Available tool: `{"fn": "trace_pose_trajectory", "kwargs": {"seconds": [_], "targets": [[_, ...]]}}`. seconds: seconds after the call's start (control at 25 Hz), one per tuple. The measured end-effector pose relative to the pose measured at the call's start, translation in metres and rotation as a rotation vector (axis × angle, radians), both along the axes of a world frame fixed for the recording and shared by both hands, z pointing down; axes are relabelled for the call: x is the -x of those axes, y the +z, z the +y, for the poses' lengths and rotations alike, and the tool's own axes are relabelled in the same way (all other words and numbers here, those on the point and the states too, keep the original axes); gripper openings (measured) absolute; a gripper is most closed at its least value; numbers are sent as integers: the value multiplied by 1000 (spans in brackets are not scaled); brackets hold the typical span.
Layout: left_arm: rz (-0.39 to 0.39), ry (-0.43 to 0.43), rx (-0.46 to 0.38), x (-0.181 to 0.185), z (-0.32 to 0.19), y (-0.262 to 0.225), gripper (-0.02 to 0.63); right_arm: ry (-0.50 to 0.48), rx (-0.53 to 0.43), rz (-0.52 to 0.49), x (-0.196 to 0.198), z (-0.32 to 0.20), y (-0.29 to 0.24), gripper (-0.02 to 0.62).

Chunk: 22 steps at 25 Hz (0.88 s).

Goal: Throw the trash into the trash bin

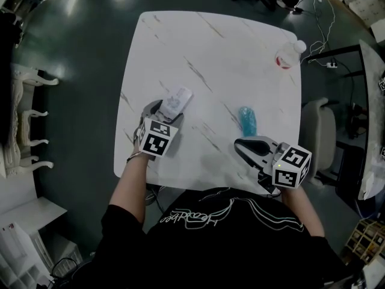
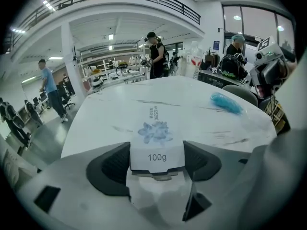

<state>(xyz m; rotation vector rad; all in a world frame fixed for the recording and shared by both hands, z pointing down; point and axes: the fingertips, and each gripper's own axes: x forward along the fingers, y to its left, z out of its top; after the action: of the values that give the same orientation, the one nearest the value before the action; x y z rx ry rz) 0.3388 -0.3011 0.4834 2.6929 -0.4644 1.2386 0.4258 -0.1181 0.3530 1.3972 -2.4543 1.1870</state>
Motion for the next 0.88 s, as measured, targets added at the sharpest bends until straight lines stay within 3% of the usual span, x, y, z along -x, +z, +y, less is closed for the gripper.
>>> {"fn": "trace_pose_trajectory", "kwargs": {"seconds": [0.36, 0.68, 0.88], "targets": [[52, -72, -1, 6, 18, -17, 322, -34, 18, -14, 8, 23, 2, 34], [198, -206, 12, 31, 63, -66, 321, -75, -15, -8, 18, 45, -9, 34], [341, -310, 8, 55, 109, -108, 321, -152, -36, 11, 31, 77, -24, 34]]}}
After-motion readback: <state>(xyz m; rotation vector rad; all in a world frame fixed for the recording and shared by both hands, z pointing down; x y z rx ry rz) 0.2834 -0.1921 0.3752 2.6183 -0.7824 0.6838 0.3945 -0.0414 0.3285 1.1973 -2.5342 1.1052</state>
